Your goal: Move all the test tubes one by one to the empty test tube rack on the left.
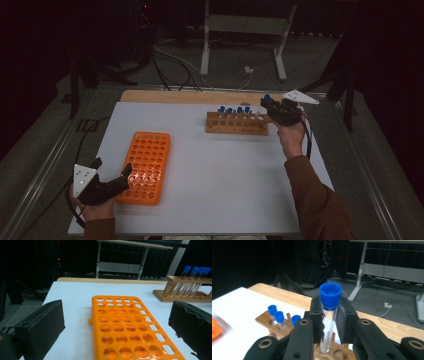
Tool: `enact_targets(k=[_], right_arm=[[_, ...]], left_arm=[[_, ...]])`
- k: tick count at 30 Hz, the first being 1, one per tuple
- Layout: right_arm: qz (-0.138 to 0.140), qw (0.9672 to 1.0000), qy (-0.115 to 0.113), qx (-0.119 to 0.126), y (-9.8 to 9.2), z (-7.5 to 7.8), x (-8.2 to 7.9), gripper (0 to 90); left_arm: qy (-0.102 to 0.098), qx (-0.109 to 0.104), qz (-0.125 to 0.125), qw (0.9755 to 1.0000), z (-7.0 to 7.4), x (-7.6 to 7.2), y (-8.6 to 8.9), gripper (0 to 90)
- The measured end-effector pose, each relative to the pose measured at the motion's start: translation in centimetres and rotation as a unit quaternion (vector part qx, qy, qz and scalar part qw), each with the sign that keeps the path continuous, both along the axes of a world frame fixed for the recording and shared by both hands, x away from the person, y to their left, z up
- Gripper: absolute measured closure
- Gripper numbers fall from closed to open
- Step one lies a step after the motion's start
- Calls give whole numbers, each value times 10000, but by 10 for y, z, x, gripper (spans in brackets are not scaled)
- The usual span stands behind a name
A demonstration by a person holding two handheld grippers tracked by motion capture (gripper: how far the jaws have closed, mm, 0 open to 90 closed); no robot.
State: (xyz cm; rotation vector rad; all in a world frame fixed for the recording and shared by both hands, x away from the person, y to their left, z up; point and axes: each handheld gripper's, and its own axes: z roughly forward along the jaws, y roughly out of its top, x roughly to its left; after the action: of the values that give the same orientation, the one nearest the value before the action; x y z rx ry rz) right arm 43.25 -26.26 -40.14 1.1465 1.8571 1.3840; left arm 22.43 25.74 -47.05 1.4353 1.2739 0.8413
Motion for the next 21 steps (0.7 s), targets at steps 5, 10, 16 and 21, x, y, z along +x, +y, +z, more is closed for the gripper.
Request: enact_targets(k=[5, 10, 16, 21], right_arm=[[179, 9998, 30, 64, 2, 0, -9, 766], [503, 9986, 94, 155, 11, -3, -24, 765], [758, 9969, 199, 96, 23, -9, -34, 765], [1004, 9943, 321, 130, 39, -11, -41, 765]], left_arm=[[3, 37, -115, 9999, 1, 0, -10, 12], [11, 99, -334, 9994, 8, 3, -26, 12], [60, 286, -746, 9968, 18, 13, -50, 12], [114, 279, -1051, 9940, 23, 27, -68, 14]])
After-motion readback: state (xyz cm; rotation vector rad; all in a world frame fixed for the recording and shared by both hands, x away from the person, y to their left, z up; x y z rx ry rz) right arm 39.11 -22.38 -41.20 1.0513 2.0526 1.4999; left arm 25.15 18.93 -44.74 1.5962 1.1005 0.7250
